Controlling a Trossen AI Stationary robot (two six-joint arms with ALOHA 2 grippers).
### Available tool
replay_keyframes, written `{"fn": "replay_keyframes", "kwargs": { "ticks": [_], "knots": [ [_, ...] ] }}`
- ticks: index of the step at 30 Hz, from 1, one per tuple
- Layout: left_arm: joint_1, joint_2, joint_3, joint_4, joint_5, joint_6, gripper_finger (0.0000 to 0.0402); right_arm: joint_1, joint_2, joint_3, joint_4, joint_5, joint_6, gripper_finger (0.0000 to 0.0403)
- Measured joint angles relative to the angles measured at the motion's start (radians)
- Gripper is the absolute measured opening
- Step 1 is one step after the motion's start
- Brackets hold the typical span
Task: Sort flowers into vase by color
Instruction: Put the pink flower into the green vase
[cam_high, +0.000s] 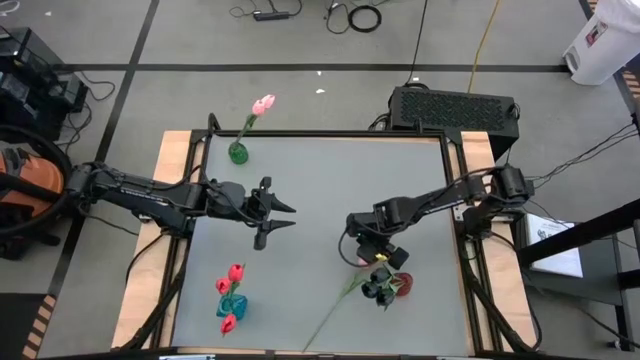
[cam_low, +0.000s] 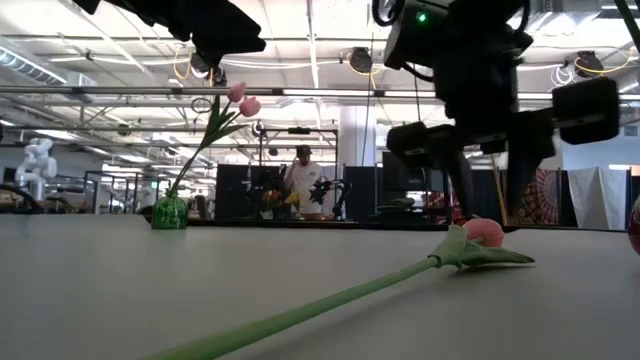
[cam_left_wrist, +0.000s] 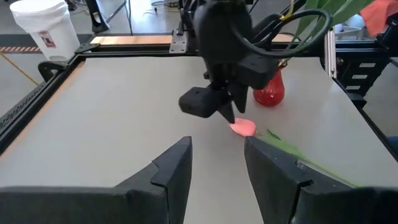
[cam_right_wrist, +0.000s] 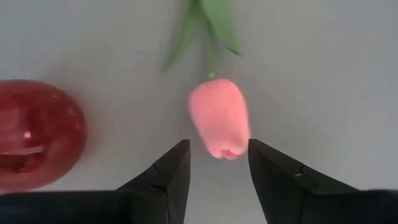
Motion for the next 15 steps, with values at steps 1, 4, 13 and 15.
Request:
{"fn": "replay_keyframes", "kwargs": {
  "ticks": [1,4,13,15],
  "knots": [
    [0.0,0.0,0.0,0.0,0.0,0.0,0.0154,0.007,0.0,0.0,-0.005,-0.001,-0.002,0.0153],
    [0.0,0.0,0.0,0.003,0.0,0.0,0.0154,0.023,0.0,0.0,-0.001,-0.002,-0.023,0.0153],
    [0.0,0.0,0.0,0.005,0.0,-0.001,0.0154,0.025,-0.001,0.0,0.066,0.005,0.001,0.0153],
    [0.0,0.0,0.0,0.005,0.0,-0.001,0.0154,0.025,-0.001,0.0,0.065,0.005,0.001,0.0153]
  ]
}}
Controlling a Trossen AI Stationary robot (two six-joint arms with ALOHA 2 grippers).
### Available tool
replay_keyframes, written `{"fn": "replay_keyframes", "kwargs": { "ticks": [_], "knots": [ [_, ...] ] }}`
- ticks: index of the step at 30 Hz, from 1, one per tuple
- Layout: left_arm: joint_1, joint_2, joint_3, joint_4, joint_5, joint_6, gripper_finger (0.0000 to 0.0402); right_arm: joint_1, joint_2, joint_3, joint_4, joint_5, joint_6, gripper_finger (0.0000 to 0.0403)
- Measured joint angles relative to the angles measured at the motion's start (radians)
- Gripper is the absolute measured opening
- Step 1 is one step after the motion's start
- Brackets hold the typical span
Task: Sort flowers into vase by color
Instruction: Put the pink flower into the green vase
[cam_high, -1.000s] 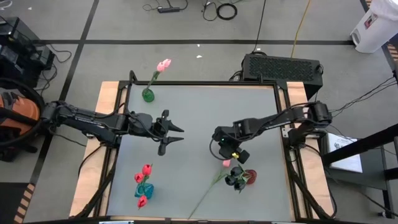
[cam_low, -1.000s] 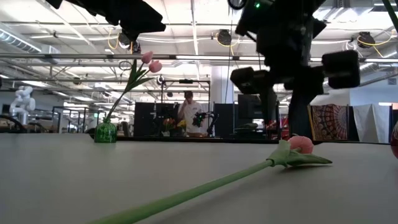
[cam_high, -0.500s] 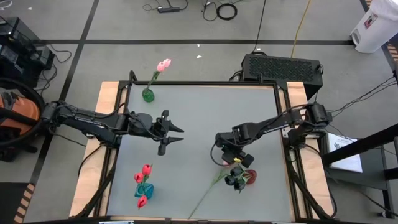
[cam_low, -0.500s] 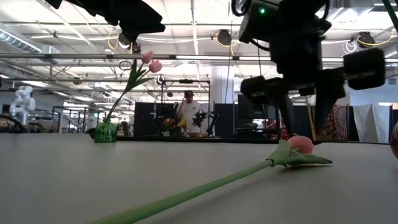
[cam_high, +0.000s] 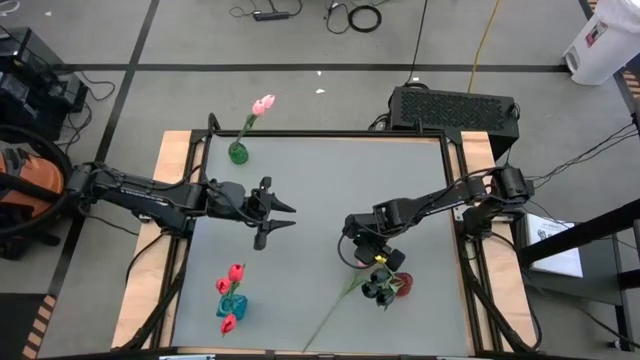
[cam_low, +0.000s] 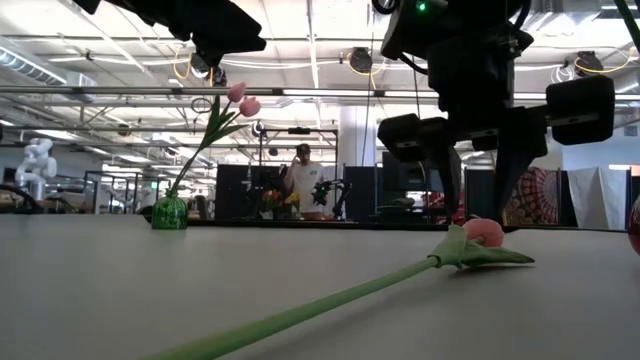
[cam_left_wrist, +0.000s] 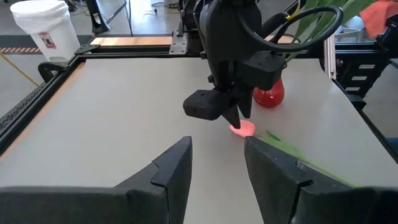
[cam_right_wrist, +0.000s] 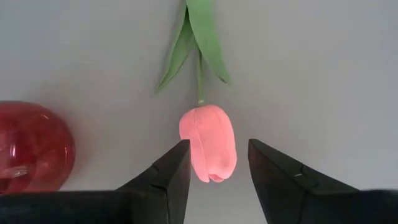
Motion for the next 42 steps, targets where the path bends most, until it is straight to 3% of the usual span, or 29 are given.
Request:
{"fn": "replay_keyframes", "kwargs": {
  "ticks": [36,42],
  "knots": [
    [0.0,0.0,0.0,-0.001,0.0,0.0,0.0154,0.006,0.065,0.0,-0.001,0.055,0.029,0.0152],
    [0.0,0.0,0.0,-0.001,0.0,0.0,0.0154,0.006,0.065,0.0,-0.001,0.055,0.029,0.0119]
  ]
}}
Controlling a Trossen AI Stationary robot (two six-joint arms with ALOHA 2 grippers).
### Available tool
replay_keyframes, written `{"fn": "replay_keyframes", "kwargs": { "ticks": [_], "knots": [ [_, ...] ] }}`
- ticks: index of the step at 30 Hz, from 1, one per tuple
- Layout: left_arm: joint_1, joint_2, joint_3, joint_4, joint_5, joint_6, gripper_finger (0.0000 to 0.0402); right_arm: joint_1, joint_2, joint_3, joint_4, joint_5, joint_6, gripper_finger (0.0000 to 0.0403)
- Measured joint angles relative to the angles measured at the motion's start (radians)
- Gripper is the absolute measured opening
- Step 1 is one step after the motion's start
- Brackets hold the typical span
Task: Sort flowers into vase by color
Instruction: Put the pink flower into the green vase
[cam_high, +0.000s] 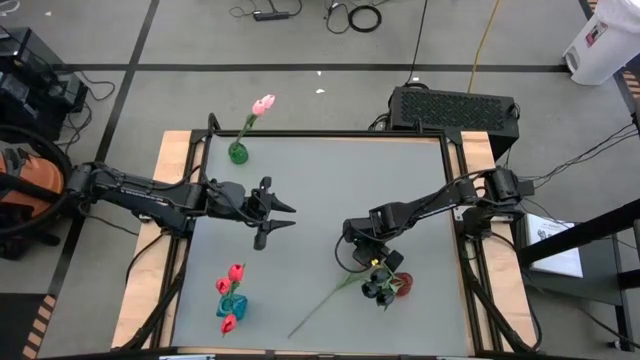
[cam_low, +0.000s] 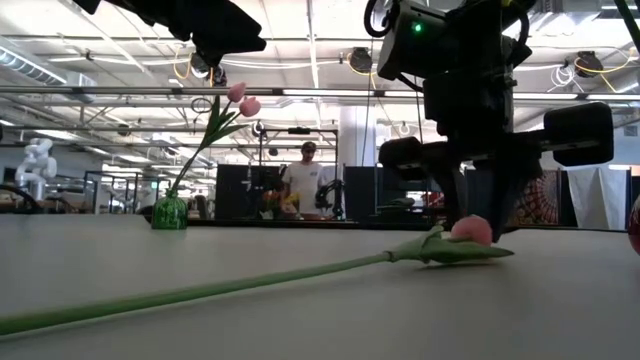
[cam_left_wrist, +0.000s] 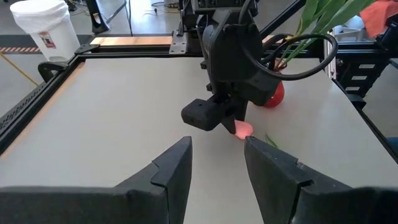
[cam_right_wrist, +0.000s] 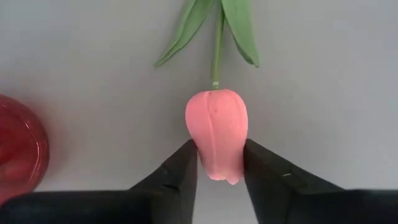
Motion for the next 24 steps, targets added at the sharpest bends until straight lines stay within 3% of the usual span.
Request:
{"fn": "replay_keyframes", "kwargs": {
  "ticks": [11,19,24],
  "knots": [
    [0.0,0.0,0.0,0.0,0.0,0.0,0.0154,0.0,0.0,0.0,0.001,0.001,0.0,0.0008],
    [0.0,0.0,0.0,0.0,0.0,0.0,0.0154,-0.011,0.0,0.0,0.001,0.164,0.02,0.0007],
    [0.0,0.0,0.0,0.0,0.0,0.0,0.0154,-0.048,0.0,0.0,-0.008,0.194,0.058,0.0003]
  ]
}}
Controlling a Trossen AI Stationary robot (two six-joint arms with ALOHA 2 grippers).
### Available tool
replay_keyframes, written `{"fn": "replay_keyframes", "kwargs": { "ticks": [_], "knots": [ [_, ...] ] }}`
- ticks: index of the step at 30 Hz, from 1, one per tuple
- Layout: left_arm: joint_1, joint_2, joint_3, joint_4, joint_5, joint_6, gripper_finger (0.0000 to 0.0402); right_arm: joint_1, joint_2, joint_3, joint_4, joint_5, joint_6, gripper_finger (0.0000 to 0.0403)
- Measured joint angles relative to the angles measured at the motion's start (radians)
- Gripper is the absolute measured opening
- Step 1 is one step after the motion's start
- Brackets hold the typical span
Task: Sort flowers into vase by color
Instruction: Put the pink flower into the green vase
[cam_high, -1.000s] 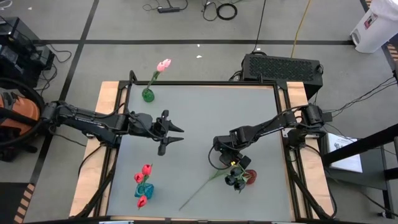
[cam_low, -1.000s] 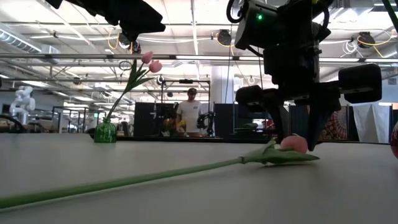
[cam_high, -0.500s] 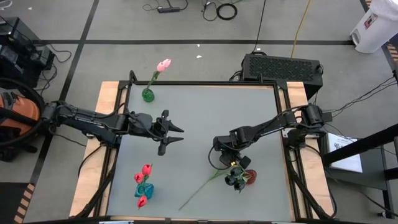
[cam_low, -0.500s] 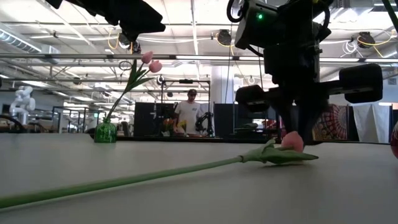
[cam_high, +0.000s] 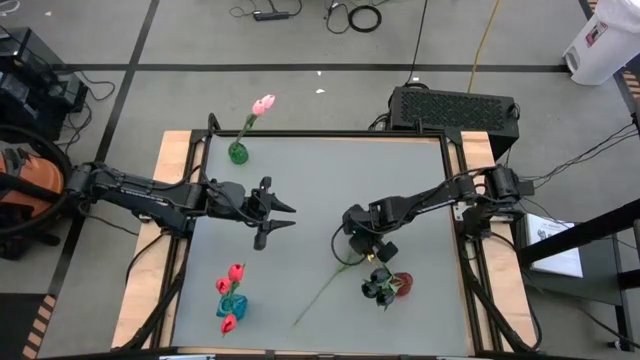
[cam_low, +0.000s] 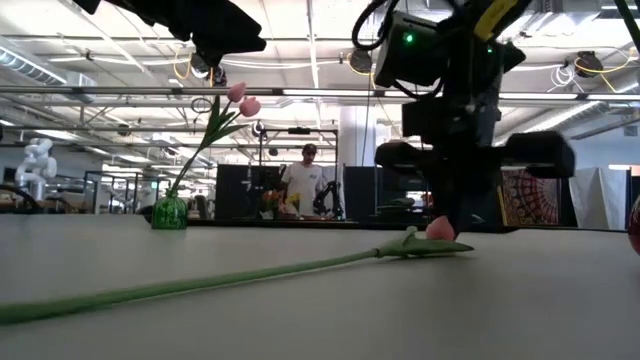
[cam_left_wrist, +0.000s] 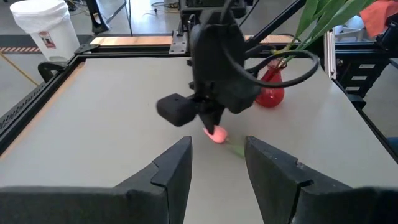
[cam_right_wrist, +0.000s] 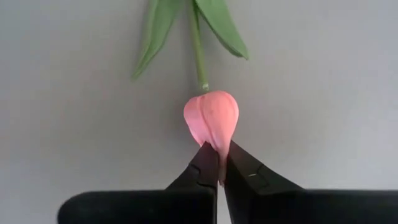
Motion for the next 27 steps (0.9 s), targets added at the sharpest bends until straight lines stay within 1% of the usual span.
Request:
{"fn": "replay_keyframes", "kwargs": {
  "ticks": [7,17,22,27],
  "knots": [
    [0.0,0.0,0.0,0.0,0.0,0.0,0.0154,-0.061,0.0,0.0,-0.017,0.104,0.029,0.0003],
    [0.0,0.0,0.0,0.0,0.0,0.0,0.0154,-0.171,-0.023,0.0,-0.023,0.108,0.174,0.0004],
    [0.0,0.0,0.0,-0.002,0.0,0.0,0.0154,-0.217,-0.078,0.0,-0.002,0.103,0.257,0.0004],
    [0.0,0.0,0.0,-0.003,0.0,0.0,0.0154,-0.229,-0.148,0.0,-0.005,0.091,0.261,0.0004]
  ]
}}
